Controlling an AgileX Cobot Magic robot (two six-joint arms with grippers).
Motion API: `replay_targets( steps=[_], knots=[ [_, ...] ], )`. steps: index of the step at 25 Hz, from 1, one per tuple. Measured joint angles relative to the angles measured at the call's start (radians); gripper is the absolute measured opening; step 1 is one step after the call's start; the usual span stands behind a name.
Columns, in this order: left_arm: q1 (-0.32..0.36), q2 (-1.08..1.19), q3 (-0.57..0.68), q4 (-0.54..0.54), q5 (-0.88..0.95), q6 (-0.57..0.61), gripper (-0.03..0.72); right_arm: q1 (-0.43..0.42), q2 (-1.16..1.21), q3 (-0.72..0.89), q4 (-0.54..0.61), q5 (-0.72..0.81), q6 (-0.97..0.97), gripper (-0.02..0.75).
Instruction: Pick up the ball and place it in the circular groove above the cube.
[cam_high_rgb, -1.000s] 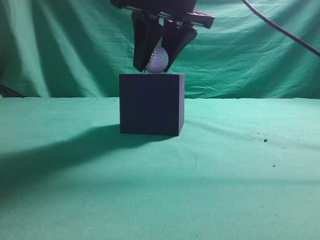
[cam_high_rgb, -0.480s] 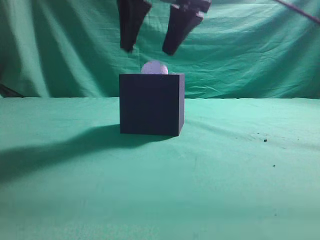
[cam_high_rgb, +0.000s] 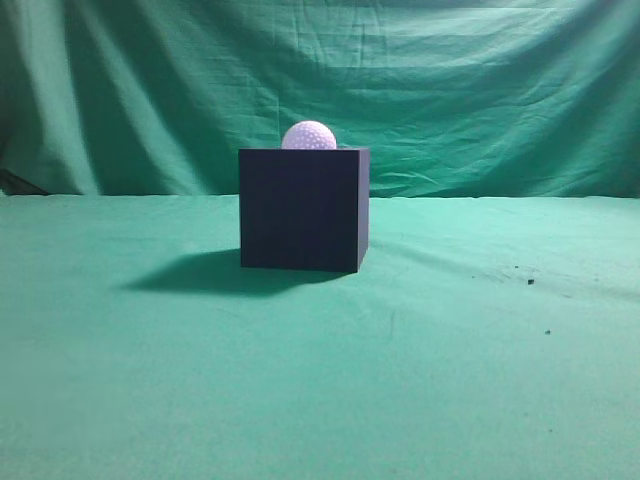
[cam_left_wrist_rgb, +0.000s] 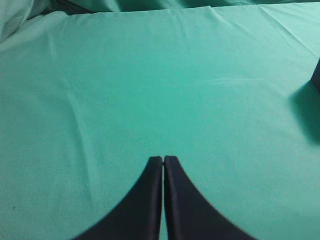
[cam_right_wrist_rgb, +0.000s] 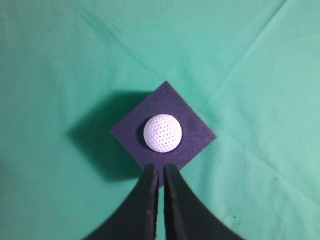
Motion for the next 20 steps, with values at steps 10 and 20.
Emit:
replay_targets(
  steps=[10,20],
  knots=[
    [0.0,0.0,0.0,0.0,0.0,0.0,0.0,0.0,-0.381,0.229,-0.03,0.011,0.066,0.0],
    [0.0,0.0,0.0,0.0,0.0,0.0,0.0,0.0,-0.831,0.719,-0.021,-0.18,0.089,0.0]
  ],
)
